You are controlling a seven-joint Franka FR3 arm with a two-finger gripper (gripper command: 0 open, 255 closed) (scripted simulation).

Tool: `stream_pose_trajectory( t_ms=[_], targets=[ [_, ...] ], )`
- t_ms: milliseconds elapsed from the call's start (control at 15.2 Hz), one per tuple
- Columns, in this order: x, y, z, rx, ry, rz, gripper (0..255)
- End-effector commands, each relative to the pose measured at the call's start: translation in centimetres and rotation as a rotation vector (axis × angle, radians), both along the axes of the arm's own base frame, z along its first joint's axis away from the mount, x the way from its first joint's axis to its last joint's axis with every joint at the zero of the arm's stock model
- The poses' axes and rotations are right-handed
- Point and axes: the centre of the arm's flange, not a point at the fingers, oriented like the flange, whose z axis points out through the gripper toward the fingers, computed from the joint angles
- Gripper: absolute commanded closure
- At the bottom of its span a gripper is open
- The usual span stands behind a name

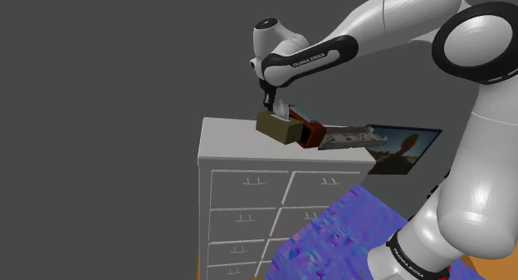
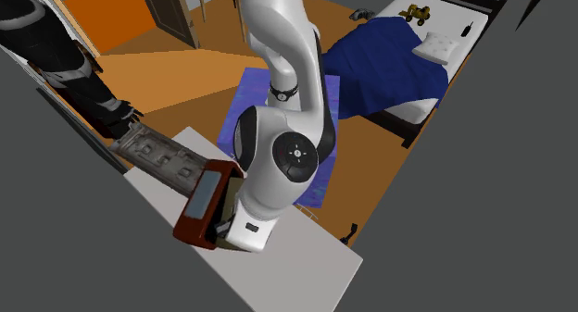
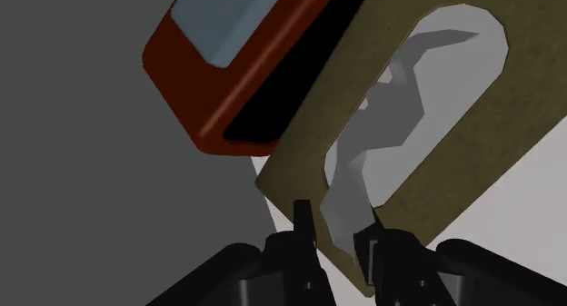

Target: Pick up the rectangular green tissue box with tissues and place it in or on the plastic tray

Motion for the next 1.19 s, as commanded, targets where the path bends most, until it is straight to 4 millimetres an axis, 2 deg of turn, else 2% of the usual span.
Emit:
stream_pose_trajectory(
  t_ms=[0,1122],
  targets=[
    [0.1,0.0,1.0,-0.001,0.002,-0.001,255],
    [0.1,0.0,10.0,-0.001,0.002,-0.001,255]
  ],
)
